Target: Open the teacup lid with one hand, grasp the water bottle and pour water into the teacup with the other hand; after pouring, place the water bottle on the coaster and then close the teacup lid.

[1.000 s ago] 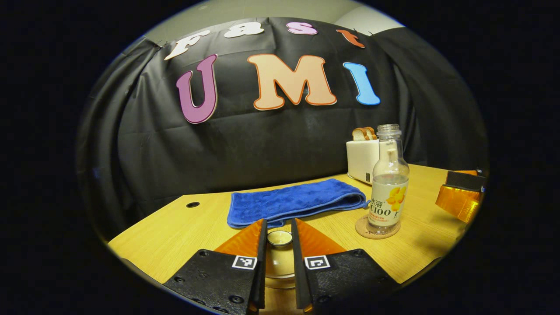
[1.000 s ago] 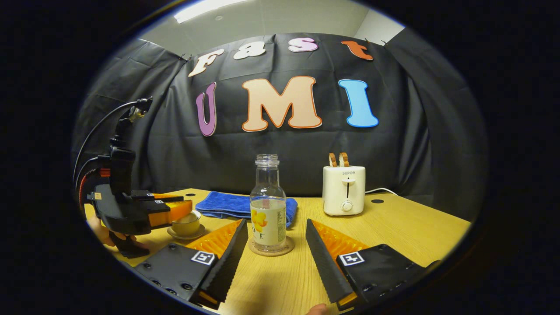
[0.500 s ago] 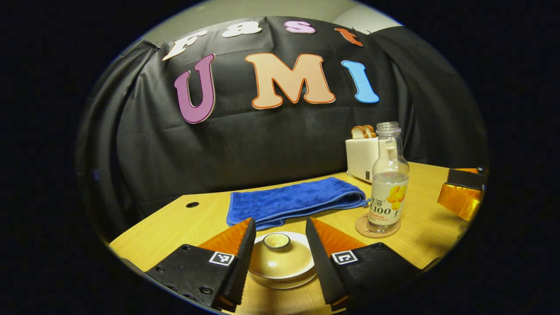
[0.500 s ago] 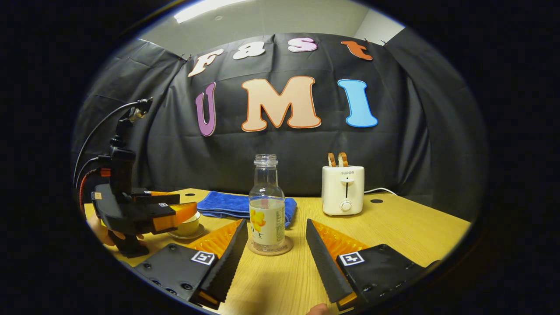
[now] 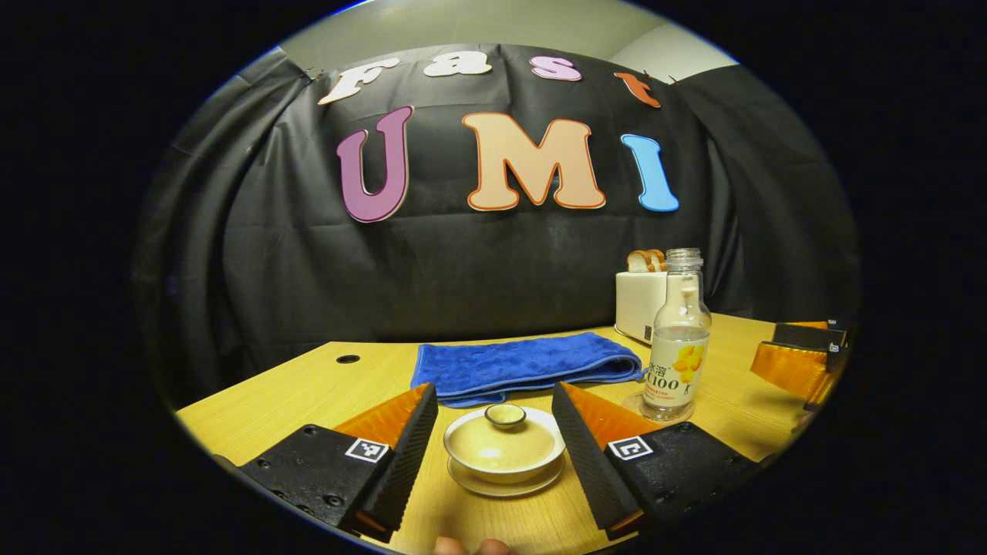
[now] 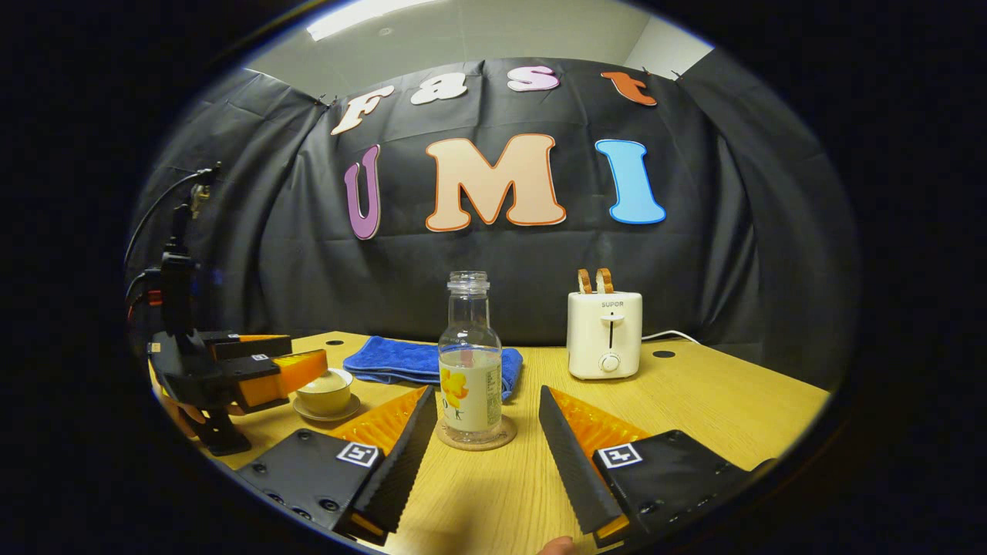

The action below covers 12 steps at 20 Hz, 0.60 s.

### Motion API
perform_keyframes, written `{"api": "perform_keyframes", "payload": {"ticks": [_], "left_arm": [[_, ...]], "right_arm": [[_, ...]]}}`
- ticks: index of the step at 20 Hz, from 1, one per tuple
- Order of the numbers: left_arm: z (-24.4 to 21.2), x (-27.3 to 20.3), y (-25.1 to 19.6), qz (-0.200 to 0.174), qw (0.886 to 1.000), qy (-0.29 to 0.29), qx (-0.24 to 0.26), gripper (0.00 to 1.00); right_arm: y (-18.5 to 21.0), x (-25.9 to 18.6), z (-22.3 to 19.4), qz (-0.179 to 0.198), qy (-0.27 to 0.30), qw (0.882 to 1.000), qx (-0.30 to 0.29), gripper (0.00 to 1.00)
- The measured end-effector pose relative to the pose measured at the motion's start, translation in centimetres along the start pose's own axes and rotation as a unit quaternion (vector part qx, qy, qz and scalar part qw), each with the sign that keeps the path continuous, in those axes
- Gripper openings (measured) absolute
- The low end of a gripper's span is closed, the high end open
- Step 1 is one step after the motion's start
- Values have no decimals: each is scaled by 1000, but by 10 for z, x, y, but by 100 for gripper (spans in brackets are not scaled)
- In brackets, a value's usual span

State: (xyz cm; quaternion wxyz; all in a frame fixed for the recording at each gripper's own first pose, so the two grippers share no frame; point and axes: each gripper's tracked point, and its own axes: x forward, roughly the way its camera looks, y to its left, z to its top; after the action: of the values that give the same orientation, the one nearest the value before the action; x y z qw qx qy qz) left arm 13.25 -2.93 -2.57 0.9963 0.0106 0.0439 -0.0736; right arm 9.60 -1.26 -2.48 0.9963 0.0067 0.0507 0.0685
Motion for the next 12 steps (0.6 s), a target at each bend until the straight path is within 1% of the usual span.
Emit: {"api": "perform_keyframes", "payload": {"ticks": [5, 6, 7, 12], "left_arm": [[1, -33, 6, 6, 1000, -5, -16, 89], [0, -40, 8, 9, 1000, -4, -19, 89], [-1, -46, 12, 14, 1000, -3, -20, 89], [-1, -69, 13, 26, 999, -3, -19, 90]], "right_arm": [[-3, -3, 1, -8, -1, 1000, 0, 87], [-4, -5, 1, -9, -1, 1000, -1, 90], [-4, -5, 1, -9, -1, 1000, -1, 87], [-4, -14, 1, -9, 0, 1000, -1, 87]]}}
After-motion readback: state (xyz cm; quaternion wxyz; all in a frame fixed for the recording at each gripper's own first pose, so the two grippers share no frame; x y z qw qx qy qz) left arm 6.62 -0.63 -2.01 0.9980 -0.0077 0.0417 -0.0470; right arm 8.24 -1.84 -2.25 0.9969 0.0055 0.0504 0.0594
